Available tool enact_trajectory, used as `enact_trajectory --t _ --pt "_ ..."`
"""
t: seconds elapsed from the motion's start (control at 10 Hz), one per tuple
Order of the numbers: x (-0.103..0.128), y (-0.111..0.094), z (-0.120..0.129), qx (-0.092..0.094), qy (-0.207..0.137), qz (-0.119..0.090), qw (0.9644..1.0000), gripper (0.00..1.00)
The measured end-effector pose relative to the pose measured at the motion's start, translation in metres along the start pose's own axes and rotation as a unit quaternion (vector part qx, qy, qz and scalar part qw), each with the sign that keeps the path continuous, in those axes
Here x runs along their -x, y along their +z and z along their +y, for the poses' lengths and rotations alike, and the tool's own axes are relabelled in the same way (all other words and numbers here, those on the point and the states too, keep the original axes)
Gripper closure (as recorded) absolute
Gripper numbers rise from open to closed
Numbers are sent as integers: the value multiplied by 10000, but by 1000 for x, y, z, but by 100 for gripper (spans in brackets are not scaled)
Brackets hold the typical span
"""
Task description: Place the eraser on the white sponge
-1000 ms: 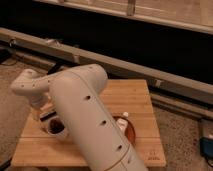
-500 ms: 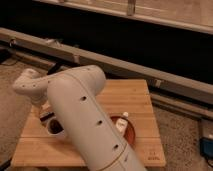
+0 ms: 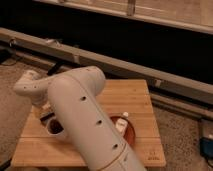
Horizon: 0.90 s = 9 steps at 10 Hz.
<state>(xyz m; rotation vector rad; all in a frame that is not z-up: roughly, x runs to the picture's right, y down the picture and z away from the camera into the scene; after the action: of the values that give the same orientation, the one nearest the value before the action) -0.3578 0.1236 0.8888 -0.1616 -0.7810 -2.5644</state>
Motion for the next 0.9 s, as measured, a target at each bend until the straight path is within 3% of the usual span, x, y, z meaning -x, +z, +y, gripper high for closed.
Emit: enact_trajectory --t 0.4,0.9 --pt "0 27 -7 -148 -109 -91 9998 20" --pt "0 26 -2 -101 -158 -115 9998 20"
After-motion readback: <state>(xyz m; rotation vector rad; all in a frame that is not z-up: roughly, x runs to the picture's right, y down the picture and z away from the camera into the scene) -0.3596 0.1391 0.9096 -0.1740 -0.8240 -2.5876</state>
